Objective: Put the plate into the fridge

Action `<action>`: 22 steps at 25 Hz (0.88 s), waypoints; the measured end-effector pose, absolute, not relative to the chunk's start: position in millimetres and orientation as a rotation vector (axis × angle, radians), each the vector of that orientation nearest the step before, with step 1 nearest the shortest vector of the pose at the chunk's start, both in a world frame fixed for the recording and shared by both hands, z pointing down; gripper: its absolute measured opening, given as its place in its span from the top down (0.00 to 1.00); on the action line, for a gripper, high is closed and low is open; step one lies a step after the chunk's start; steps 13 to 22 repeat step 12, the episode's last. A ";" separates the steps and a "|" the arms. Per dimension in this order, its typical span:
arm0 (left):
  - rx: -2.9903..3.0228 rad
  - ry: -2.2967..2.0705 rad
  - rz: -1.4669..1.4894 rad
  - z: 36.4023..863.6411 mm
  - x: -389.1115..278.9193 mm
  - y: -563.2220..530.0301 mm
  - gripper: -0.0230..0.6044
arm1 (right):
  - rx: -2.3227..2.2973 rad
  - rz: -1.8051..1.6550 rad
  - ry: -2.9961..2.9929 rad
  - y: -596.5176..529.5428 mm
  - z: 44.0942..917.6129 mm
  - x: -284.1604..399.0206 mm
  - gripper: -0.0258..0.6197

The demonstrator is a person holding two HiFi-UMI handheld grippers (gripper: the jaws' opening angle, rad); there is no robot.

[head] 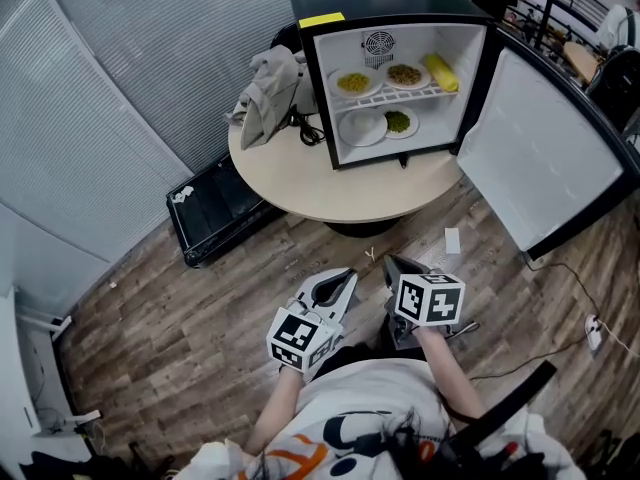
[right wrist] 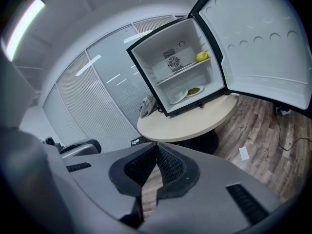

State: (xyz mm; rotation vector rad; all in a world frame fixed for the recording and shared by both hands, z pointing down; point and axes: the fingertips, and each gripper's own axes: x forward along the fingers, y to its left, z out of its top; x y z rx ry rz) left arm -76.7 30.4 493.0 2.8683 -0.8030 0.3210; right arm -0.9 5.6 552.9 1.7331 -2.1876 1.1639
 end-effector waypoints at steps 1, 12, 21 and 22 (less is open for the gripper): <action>2.867 -0.806 0.320 492.8 -77.9 30.4 0.94 | 1.727 1.164 -2.188 5.4 553.5 -2.7 0.93; 2.860 -0.823 0.315 492.4 -80.1 24.6 0.94 | 1.702 1.158 -2.191 -1.0 555.8 -7.4 0.93; 2.860 -0.823 0.315 492.4 -80.1 24.6 0.94 | 1.702 1.158 -2.191 -1.0 555.8 -7.4 0.93; 2.860 -0.823 0.315 492.4 -80.1 24.6 0.94 | 1.702 1.158 -2.191 -1.0 555.8 -7.4 0.93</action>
